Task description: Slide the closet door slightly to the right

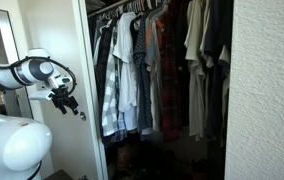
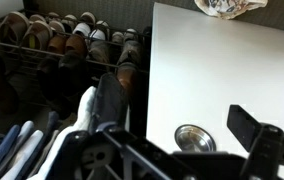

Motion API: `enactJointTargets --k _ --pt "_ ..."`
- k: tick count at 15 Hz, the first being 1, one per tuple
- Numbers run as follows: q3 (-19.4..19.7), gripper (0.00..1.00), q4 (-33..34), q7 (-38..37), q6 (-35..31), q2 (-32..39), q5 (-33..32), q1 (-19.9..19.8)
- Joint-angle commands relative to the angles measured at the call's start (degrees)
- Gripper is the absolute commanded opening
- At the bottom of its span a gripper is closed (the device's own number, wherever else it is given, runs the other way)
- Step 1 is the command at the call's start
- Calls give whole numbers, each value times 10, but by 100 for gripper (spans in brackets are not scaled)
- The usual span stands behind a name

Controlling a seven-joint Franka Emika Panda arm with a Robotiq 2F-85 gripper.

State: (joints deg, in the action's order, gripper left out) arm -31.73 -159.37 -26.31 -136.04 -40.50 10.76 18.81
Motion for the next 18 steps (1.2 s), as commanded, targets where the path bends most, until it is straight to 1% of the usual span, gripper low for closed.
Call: enactJointTargets --k 1,6,10,13,18 --pt "-39 100 -3 -53 -40 10 -19 2" --pt "-96 100 -3 -111 -66 27 -45 -26" --pt "-136 100 -3 -153 -85 57 -82 -65" --pt "-166 100 -3 -181 -116 83 -126 -112" --pt "-216 100 -3 -213 -191 123 -222 -222"
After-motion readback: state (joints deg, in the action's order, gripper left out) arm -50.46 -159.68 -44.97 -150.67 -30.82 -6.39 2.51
